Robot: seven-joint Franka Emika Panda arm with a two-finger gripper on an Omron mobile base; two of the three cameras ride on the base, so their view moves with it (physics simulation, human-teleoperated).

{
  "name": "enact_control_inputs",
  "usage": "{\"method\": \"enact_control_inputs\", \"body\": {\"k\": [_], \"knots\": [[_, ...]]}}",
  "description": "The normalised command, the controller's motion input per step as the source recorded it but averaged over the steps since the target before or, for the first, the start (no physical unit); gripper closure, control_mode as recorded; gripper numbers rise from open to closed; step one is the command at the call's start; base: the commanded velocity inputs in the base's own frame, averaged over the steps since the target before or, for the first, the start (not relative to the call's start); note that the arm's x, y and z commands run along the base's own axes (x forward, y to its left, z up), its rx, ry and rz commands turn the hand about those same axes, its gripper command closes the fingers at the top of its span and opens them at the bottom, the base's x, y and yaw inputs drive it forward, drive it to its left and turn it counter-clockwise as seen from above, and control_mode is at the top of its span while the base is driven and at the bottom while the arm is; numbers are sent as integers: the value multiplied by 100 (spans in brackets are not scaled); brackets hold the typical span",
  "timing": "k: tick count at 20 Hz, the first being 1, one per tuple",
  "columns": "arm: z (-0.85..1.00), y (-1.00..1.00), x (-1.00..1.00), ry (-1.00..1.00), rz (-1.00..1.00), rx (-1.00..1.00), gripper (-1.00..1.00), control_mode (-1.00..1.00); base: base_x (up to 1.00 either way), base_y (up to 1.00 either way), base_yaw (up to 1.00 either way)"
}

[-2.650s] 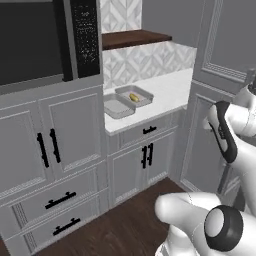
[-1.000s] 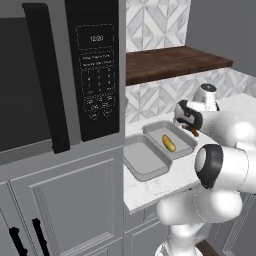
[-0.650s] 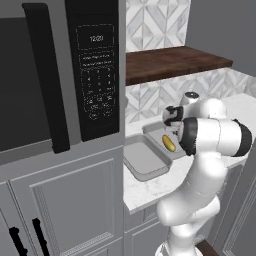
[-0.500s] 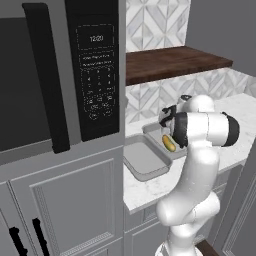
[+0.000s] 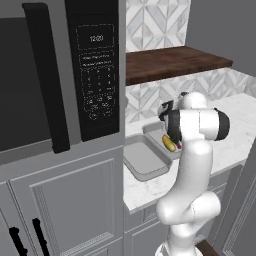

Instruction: Place one cucumber and one chicken drumstick in each tupperware on the nearby counter, to pack two identical lunches.

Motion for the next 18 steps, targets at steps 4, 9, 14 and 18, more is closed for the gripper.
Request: {"method": "enact_control_inputs", "body": {"k": [4, 9, 14, 18], "knots": [[78, 1, -92, -4, 0, 0, -100, -100, 0, 0, 0], [90, 12, -100, -7, 0, 0, -100, -100, 0, 0, 0], [69, 49, -100, -13, 0, -6, -100, -100, 0, 0, 0], [47, 23, -100, -20, 0, -4, -100, -100, 0, 0, 0]]}}
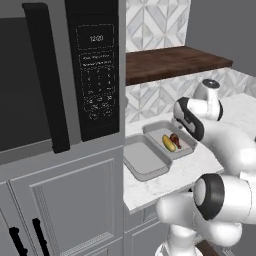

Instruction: Place one cucumber and one chicken drumstick in each tupperware on the nearby counter, to pack two identical lunches.

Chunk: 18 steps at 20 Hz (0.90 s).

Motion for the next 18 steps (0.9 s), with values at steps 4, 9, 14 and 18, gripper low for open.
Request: {"method": "enact_control_inputs", "body": {"k": [4, 9, 14, 18], "knots": [[5, 1, -100, -31, 14, -3, -100, -100, 0, 0, 0], [0, 0, 0, 0, 0, 0, -100, 100, -100, 6, 21], [0, 0, 0, 0, 0, 0, -100, 100, -100, 23, 20], [0, 0, 0, 0, 0, 0, -100, 100, -100, 70, 8]]}}
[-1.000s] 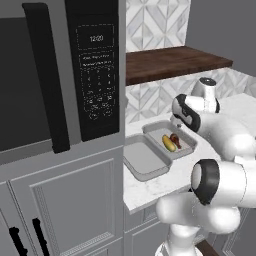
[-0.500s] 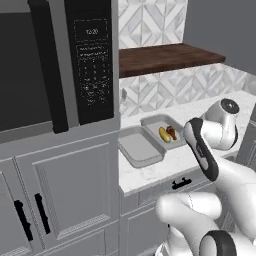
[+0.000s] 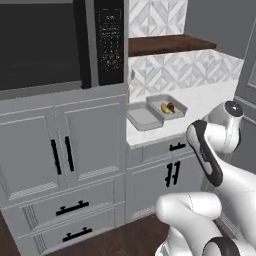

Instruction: Place one cucumber and one chicken drumstick in each tupperware on the nearby counter, to pack two identical lunches.

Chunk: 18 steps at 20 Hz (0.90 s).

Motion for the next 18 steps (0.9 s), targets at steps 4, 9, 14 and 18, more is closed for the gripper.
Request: {"method": "enact_control_inputs", "body": {"k": [4, 9, 14, 18], "knots": [[0, 0, 0, 0, 0, 0, -100, 100, -100, 100, 0], [0, 0, 0, 0, 0, 0, -100, 100, -99, 86, -37], [0, 0, 0, 0, 0, 0, -100, 100, -74, 22, -73], [0, 0, 0, 0, 0, 0, -100, 100, -44, 5, -85]]}}
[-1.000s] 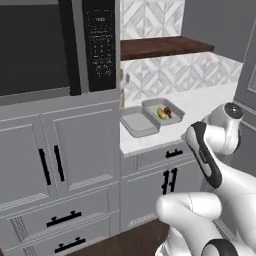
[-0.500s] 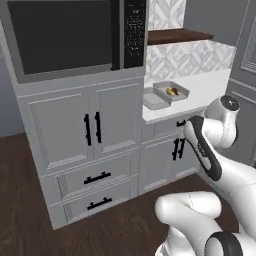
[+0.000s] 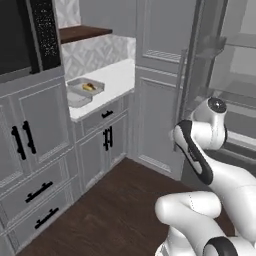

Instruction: Place one cucumber and one chicken drumstick in each tupperware on the nearby counter, to pack two identical lunches.

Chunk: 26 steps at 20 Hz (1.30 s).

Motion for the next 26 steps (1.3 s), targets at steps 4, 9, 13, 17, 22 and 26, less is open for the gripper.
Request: {"method": "enact_control_inputs", "body": {"k": [4, 9, 13, 17, 22, 26], "knots": [[0, 0, 0, 0, 0, 0, -100, 100, -21, -2, -87], [0, 0, 0, 0, 0, 0, -100, 100, 20, -12, -86], [0, 0, 0, 0, 0, 0, -100, 100, 77, 92, -41], [0, 0, 0, 0, 0, 0, -100, 100, 89, 72, -25], [0, 0, 0, 0, 0, 0, -100, 100, 86, -36, -28], [0, 0, 0, 0, 0, 0, -100, 100, 69, 16, -18]]}}
